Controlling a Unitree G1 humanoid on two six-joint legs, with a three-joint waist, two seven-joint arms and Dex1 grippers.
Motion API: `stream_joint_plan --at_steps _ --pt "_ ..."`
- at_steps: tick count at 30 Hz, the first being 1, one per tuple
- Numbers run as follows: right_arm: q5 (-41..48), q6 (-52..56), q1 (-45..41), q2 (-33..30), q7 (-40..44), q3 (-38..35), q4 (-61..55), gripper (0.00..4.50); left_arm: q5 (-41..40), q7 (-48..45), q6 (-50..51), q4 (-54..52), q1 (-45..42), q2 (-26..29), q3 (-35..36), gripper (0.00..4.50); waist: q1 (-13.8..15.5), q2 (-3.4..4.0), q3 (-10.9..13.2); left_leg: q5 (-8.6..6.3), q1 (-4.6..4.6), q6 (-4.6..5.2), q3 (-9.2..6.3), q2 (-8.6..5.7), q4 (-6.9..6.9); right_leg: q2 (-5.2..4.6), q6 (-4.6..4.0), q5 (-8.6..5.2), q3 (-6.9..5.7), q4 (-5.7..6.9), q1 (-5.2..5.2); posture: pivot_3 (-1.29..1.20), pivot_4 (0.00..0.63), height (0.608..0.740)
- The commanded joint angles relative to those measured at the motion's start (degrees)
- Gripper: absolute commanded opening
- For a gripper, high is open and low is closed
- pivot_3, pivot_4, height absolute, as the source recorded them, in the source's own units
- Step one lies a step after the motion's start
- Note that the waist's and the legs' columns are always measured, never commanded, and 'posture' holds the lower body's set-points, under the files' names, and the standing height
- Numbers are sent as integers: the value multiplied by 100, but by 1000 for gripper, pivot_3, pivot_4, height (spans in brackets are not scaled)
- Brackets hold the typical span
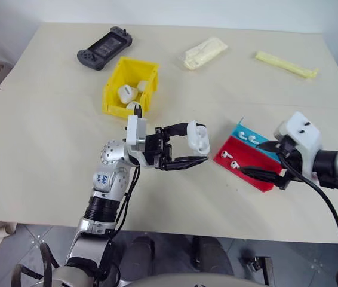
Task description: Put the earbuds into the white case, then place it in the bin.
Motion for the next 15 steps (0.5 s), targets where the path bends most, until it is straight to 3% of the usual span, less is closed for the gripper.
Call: stream_joint_plan --at_steps 1,7,15 --pt "-294 450 -479 123 -194 676 177 4500 16 144 -19 -353 80 51 -55 2824 -11 0 0 0 -3 0 2 -1 1 -1 0 0 1 -1 -2 0 150 740" --pt "-970 701 -1318 508 -314 1683 726 4500 26 371 -4 -540 222 113 -127 2824 -35 1 -1 0 -1 0 7 -1 0 -1 3 1 3 2 -5 0 150 740" --pt "-1345 996 -1813 1053 -247 2157 1119 4500 -1 470 20 -638 323 207 -183 2824 -33 2 -1 1 -2 -1 9 -1 1 -1 3 1 4 5 -8 0 150 740"
